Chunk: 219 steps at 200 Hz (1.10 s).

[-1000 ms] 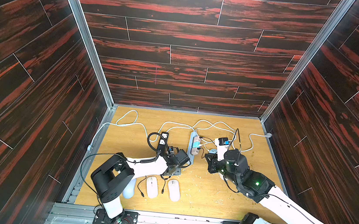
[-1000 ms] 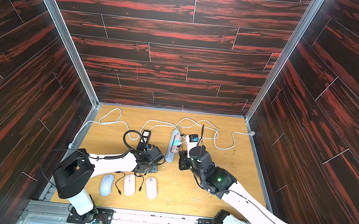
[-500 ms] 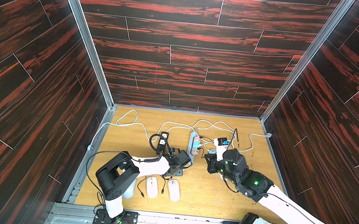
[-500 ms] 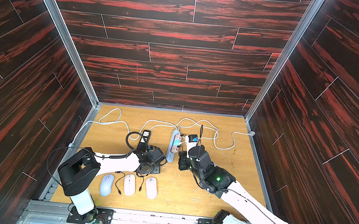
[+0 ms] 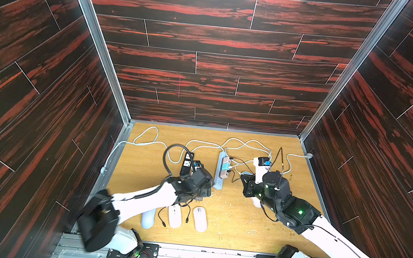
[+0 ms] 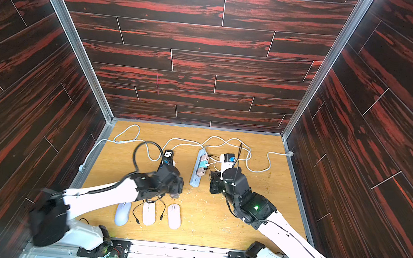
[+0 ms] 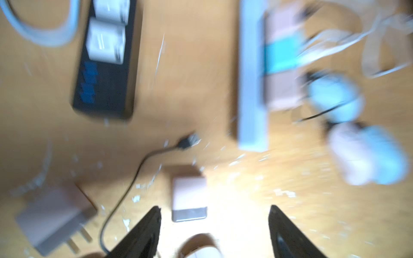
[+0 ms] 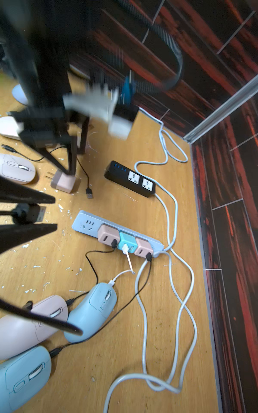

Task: Unplug the wireless mouse
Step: Place the plug at the center of the board, then place the power cord at the center of the board.

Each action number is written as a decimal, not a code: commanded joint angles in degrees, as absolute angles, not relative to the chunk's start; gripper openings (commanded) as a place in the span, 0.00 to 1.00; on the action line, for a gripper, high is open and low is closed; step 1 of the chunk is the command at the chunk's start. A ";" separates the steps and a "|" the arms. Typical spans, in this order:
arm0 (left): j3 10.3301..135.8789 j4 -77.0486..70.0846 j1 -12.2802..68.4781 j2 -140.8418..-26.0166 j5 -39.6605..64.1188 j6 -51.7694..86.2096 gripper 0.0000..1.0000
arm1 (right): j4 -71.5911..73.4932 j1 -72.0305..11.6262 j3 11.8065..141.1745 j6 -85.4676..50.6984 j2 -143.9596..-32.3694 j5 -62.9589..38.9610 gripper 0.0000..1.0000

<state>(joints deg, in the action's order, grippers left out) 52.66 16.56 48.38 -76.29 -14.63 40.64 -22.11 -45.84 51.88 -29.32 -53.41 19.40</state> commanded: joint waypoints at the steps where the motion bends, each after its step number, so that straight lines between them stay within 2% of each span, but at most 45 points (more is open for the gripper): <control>1: 50.23 8.19 48.42 -69.13 -18.89 25.49 0.85 | -21.84 -43.89 54.47 -30.45 -52.94 15.69 0.00; 30: 44.62 -4.90 48.30 -63.20 -11.30 8.16 0.97 | -20.48 -42.32 56.30 -30.18 -54.69 8.20 0.00; 38: 42.88 -8.91 48.26 -62.56 -8.86 3.92 0.96 | -19.90 -42.14 56.90 -29.87 -55.28 5.54 0.00; 49: 41.89 -10.88 48.40 -62.31 -2.23 -4.97 0.91 | -18.96 -42.07 57.59 -29.13 -56.23 1.55 0.00; 62: 42.48 -10.12 48.42 -62.73 0.51 -10.50 0.92 | -18.41 -42.07 58.72 -27.94 -57.76 -3.62 0.00; 76: 43.10 -11.26 48.35 -62.84 1.94 -12.95 0.91 | -18.11 -42.17 59.81 -27.25 -59.67 -8.40 0.00; 90: 43.73 -12.83 48.43 -63.22 4.96 -14.49 0.87 | -17.55 -42.14 60.28 -27.70 -61.36 -10.90 0.00; 113: 44.89 -14.54 48.41 -64.87 9.69 -15.36 0.87 | -15.50 -42.19 60.32 -28.83 -63.47 -13.77 0.00; 142: 44.81 -17.73 48.43 -66.18 8.07 -13.86 0.68 | -13.98 -42.55 60.01 -29.82 -64.96 -15.46 0.00; 174: 44.87 -18.48 48.43 -66.44 4.29 -13.13 0.57 | -14.28 -42.61 59.90 -30.01 -65.37 -15.47 0.00; 219: 44.82 -19.07 48.38 -66.80 3.29 -12.40 0.35 | -14.63 -42.66 60.02 -29.62 -66.71 -16.17 0.00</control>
<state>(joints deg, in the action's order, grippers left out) 43.35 -16.95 48.38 -66.74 4.43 -12.27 -14.94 -42.41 59.20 -29.63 -66.08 -14.90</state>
